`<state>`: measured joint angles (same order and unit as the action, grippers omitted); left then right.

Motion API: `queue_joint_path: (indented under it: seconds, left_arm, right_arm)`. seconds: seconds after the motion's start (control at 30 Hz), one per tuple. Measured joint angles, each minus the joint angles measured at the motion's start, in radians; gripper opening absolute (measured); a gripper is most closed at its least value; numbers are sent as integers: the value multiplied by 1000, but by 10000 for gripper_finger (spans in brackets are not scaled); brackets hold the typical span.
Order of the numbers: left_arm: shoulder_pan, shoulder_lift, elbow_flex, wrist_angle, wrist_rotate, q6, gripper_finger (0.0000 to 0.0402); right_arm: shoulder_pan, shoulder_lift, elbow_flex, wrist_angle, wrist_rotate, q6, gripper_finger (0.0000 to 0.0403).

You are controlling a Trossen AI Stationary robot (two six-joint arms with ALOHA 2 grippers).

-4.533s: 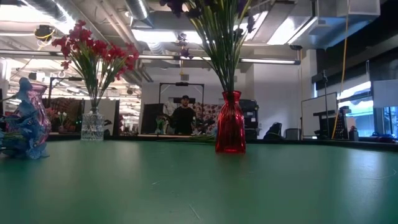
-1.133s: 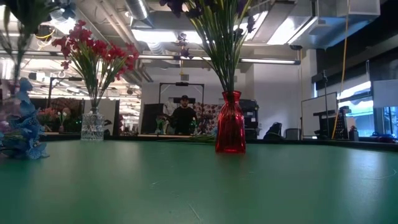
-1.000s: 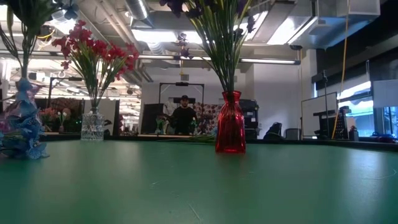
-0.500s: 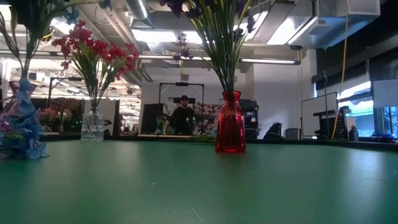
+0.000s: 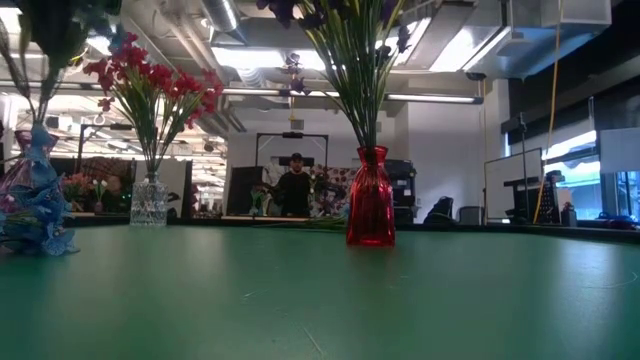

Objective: Sort flowers into vase by color
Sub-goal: Put the right blue flowers into the violet vase

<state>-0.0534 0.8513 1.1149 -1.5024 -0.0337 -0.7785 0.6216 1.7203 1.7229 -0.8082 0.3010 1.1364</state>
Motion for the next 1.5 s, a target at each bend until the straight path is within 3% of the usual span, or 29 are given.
queue_joint_path:
  seconds: [0.13, 0.37, 0.67, 0.87, 1.0, 1.07, 1.17, 1.5]
  left_arm:
    - [0, 0, 0, 0, 51, 9, 160]
    - [0, -1, 0, 0, -93, 7, 156]
    - [0, 0, 0, 25, -70, -24, 175]
    - [-9, -4, 0, 54, -58, -15, 97]
    - [-13, -8, 0, 54, -58, -6, 22]
    - [-13, -9, 0, 54, -58, -18, 10]
    - [-13, -11, 0, 54, -38, -28, 25]
    - [-13, -38, 0, 80, 7, -37, 126]
  right_arm:
    - [0, 0, 0, 0, 0, -24, 230]
    - [-36, 0, 0, 72, 56, -162, 230]
    - [-119, 0, 0, 377, 86, -506, 230]
    - [-145, 0, 0, 519, 138, -695, 230]
    - [-168, 0, 0, 524, 144, -724, 230]
    - [-181, 0, 0, 521, 144, -729, 230]
    - [-206, 0, 0, 520, 136, -783, 230]
    - [-293, 0, 0, 523, 22, -999, 230]
